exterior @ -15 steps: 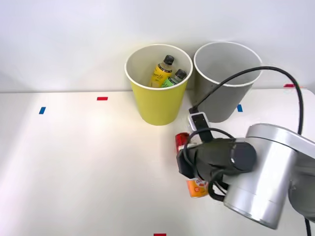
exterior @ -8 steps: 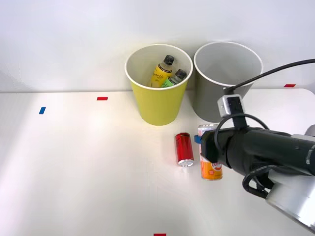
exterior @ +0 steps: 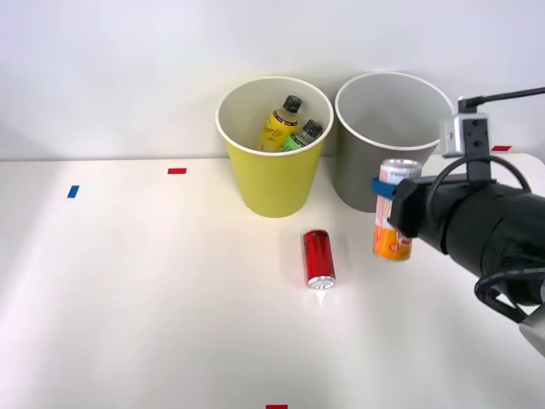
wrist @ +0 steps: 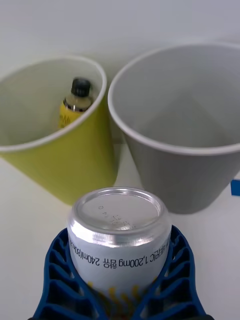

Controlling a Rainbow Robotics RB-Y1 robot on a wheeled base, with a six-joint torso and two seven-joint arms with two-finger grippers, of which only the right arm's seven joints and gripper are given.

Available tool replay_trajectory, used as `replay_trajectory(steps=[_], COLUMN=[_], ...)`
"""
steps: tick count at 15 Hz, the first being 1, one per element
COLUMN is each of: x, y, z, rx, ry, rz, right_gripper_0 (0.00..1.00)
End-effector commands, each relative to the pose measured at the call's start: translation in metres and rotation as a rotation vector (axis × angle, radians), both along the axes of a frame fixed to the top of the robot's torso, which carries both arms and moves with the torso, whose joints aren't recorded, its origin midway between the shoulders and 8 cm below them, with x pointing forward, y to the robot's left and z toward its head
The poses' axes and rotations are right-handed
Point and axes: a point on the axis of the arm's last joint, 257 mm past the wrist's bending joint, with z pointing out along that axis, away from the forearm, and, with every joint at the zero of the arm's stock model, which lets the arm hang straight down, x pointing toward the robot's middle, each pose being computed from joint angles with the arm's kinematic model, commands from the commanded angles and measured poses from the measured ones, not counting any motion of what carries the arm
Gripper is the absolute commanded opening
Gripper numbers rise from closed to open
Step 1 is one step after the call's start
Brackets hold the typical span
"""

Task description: Put cans in the gray bin, plastic bottles in the light green bin

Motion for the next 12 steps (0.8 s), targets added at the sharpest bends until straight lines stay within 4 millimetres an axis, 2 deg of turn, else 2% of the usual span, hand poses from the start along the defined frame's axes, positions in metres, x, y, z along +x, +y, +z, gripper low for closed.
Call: replay_trajectory(steps=[1,2,7,12], x=[0.024,0.033,0.062,0.113], y=[-0.006,-0.010,-0.025,-0.046], z=[0.051,0.069,0.118,0.143], rx=[0.137,0.175,0.245,0.251], ry=[-0.146,-0.210,-0.368,-0.427], rz=[0.001,0.006,0.010,-0.030], right_gripper_0=[0.00,0.00,0.00,0.00])
